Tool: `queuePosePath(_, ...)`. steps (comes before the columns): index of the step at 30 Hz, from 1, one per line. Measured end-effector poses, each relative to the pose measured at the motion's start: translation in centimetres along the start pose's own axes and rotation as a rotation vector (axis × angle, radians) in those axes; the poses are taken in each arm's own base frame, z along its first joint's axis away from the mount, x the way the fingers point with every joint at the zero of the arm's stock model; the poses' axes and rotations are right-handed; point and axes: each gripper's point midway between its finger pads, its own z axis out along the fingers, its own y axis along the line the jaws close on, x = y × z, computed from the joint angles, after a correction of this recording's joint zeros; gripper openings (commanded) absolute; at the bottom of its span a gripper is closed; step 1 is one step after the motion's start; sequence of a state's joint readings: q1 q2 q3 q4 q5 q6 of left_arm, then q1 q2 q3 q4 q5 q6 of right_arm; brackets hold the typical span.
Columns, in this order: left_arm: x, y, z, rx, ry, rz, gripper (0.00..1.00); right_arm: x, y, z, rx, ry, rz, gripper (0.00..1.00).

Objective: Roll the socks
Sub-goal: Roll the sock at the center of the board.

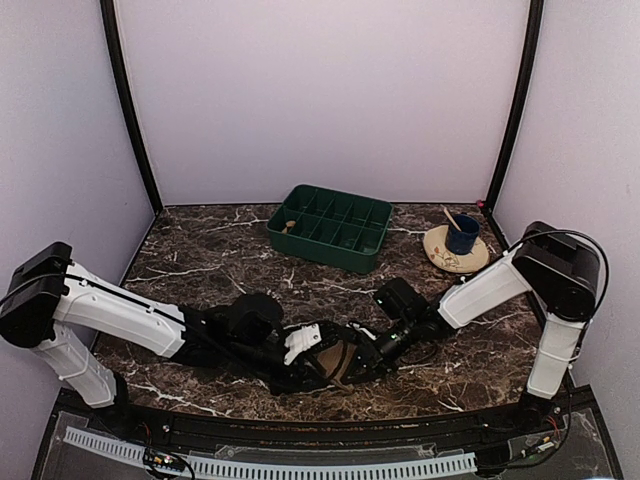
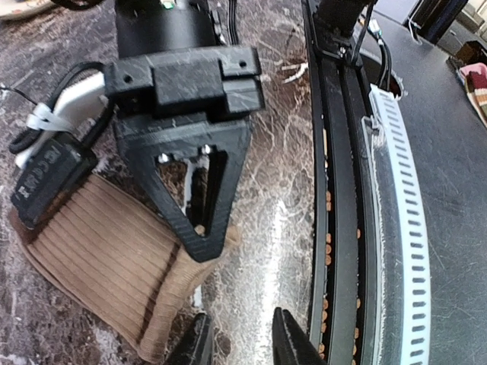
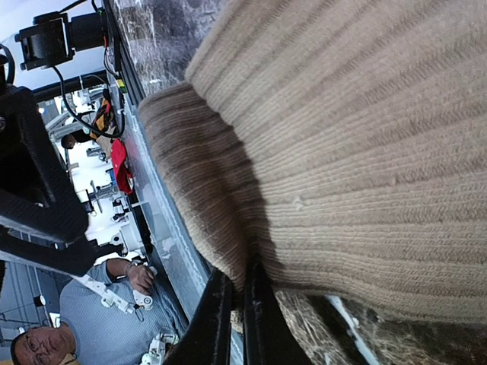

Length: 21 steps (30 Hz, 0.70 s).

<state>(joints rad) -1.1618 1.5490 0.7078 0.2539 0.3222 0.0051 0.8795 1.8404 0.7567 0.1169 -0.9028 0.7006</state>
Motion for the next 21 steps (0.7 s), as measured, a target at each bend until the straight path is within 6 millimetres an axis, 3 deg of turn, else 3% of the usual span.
queuePosePath(13, 1.2, 0.6, 2.5, -0.004, 0.085, 0.02, 0.28, 0.0, -0.4, 0.0, 0.002, 0.017, 0.016, 0.04)
queuePosePath(21, 2.2, 1.7, 3.0, -0.056, 0.126, 0.015, 0.28, 0.1, -0.6, -0.1, 0.004, 0.023, 0.016, 0.04)
